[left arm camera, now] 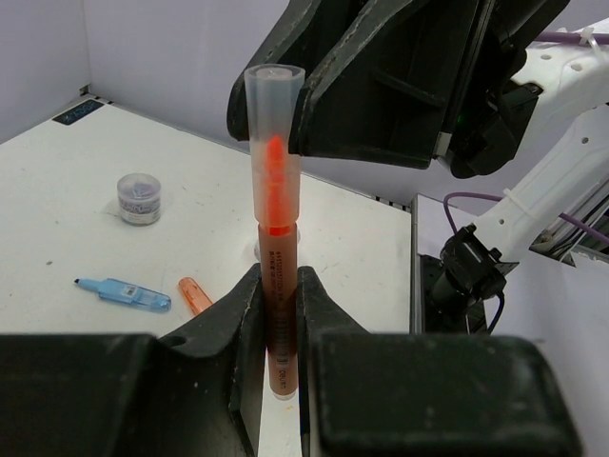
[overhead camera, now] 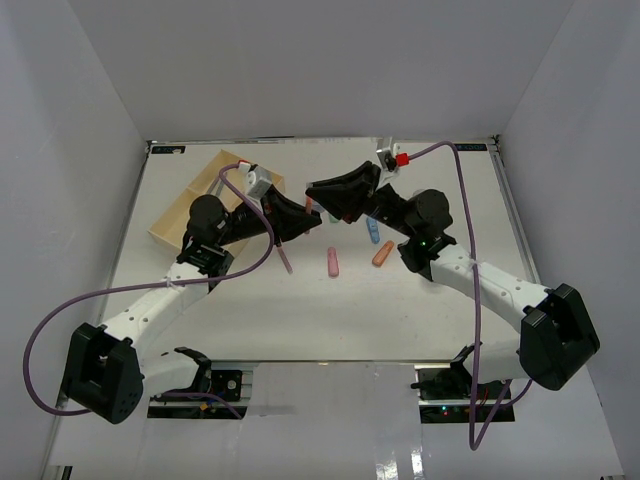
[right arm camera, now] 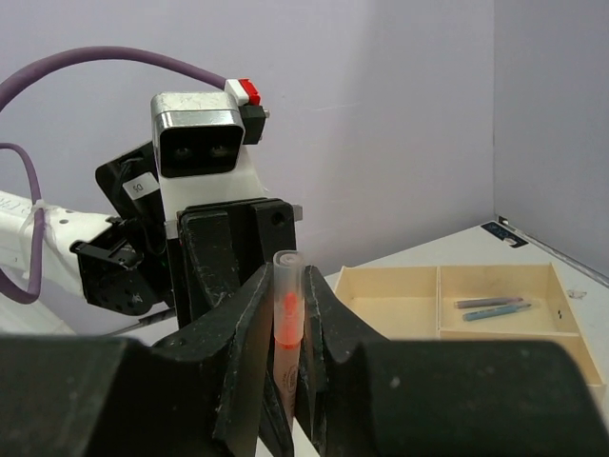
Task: Sort the stationery into containers
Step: Close the pen cap on the pen.
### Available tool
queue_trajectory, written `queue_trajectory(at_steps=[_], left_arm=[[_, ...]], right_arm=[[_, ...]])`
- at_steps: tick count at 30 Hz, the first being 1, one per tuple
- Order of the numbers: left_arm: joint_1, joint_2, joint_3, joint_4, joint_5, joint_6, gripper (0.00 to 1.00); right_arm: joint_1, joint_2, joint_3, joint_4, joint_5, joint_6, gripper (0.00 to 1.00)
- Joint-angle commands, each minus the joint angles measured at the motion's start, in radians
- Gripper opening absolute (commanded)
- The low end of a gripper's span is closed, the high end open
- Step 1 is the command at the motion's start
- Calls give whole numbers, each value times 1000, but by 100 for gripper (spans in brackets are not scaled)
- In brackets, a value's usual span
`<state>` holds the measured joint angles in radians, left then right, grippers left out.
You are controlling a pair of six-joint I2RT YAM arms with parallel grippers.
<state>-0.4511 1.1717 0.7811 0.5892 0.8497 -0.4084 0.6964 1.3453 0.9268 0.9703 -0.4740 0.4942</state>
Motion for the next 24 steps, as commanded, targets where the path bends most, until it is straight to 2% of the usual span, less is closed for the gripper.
queue_trajectory(at_steps=[1, 6, 9, 15, 16, 21, 24], left_arm=[[-17, -20, 50, 54, -9, 8, 0], [-27, -23, 61, 55, -21, 16, 0], [-29, -21, 67, 55, -28, 16, 0], [-29, -23, 64, 34, -37, 31, 0], [-29, -24, 58, 29, -38, 33, 0], [-29, -29, 56, -29, -54, 65, 0], [-29, -29, 64, -92, -63, 91, 0]], right_arm=[[5, -5, -2, 15, -11, 1, 24], [9, -12, -6, 19, -9, 4, 29], [9, -24, -9, 4, -9, -2, 37], [9, -93, -13, -74, 8, -49, 65], [9, -104, -10, -120, 15, -74, 72], [8, -196, 15, -280, 37, -140, 87], [8, -233, 61, -447, 78, -192, 97]])
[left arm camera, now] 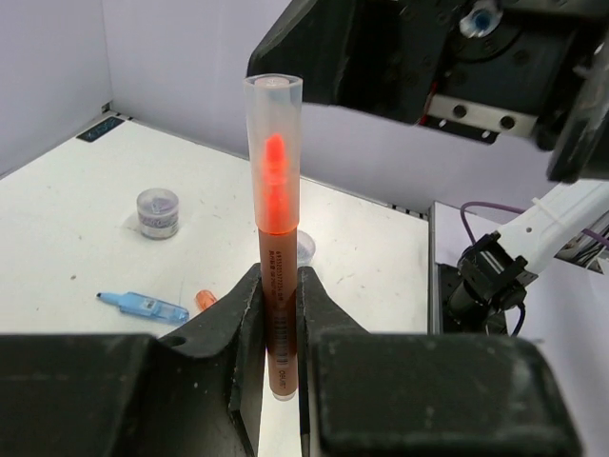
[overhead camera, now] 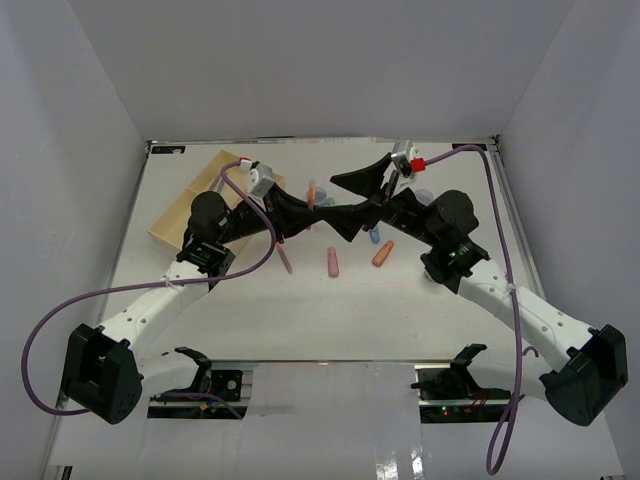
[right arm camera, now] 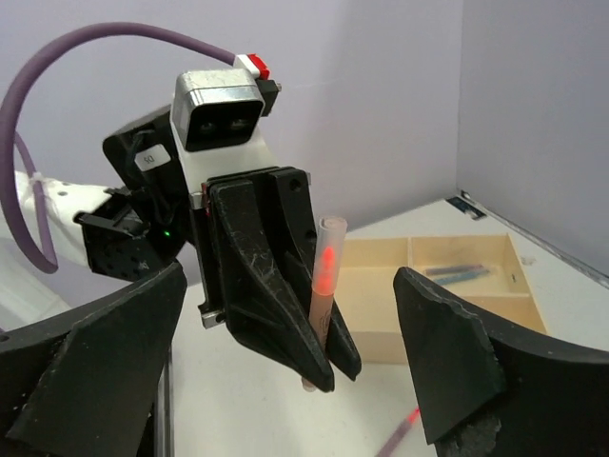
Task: Sort the stationery into containers
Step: Close the pen cap on the pen.
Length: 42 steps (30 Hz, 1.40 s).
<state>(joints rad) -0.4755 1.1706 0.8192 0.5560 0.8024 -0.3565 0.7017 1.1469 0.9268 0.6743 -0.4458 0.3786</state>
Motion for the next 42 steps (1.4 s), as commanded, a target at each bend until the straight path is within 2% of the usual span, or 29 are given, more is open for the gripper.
queue_trajectory(at_steps=[1, 3, 7, 10, 14, 18, 22, 28, 38, 42], left_arm=[[-5, -28, 29, -89, -17, 54, 0], [-5, -26, 38, -123, -8, 71, 0], [-5, -28, 46, -195, -3, 109, 0], [-5, -28, 51, -232, 0, 129, 0], [-6, -29, 46, -246, 9, 146, 0], [-8, -29, 37, -260, 11, 160, 0], [-9, -32, 40, -288, -9, 188, 0], [-9, -32, 38, -300, -29, 195, 0], [-9, -29, 43, -309, -42, 198, 0], [-9, -28, 44, -312, -54, 189, 0]], right_arm=[[2, -45, 90, -236, 83, -84, 96], [2, -56, 107, -288, 108, -138, 90], [2, -76, 142, -343, 122, -214, 90], [4, -29, 274, -502, 124, -260, 90], [4, 31, 389, -594, 127, -210, 99], [10, 108, 464, -668, 163, -165, 90], [35, 155, 494, -709, 209, -156, 87], [51, 200, 491, -704, 242, -158, 83], [70, 226, 454, -651, 223, -133, 61], [81, 235, 443, -645, 225, -133, 58]])
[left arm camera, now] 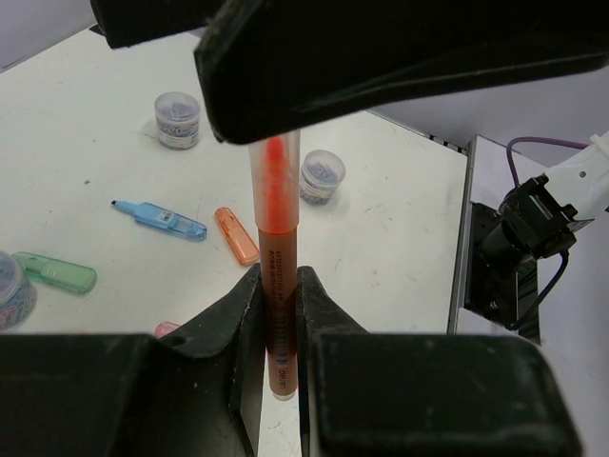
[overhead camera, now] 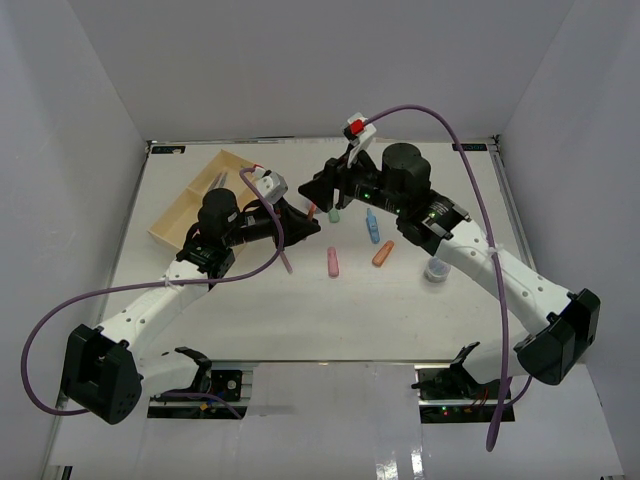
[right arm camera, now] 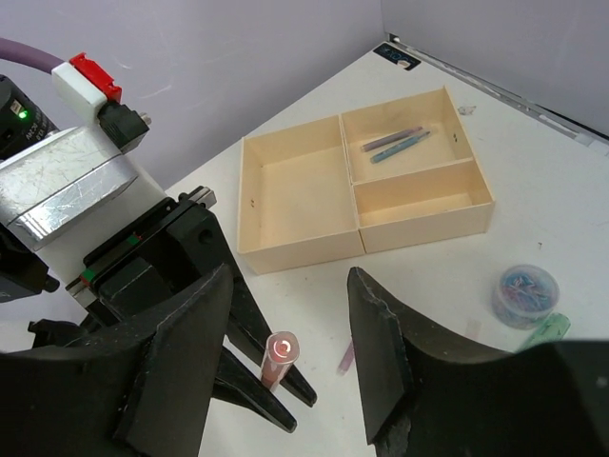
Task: Sort the stationery into containers
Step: Close the pen cap on the pen.
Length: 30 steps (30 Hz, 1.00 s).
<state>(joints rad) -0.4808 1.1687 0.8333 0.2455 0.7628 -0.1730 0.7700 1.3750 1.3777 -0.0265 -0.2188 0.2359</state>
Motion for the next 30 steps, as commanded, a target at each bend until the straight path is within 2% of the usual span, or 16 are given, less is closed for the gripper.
queue_trajectory(at_steps=[1, 3, 8, 24, 30], left_arm=[[-4, -26, 30, -2, -14, 4, 0], [-4, -27, 32, 0, -16, 0, 0], [-4, -30, 30, 1, -13, -3, 0], [-4, -37, 27, 11, -10, -13, 0], [-4, -38, 24, 18, -6, -20, 0]], right_arm=[[14, 9, -11, 59, -1, 13, 58], [18, 12, -19, 68, 1, 14, 54], [26, 22, -23, 76, 6, 20, 51], [40, 25, -45, 96, 21, 22, 28], [46, 25, -62, 92, 32, 20, 11]])
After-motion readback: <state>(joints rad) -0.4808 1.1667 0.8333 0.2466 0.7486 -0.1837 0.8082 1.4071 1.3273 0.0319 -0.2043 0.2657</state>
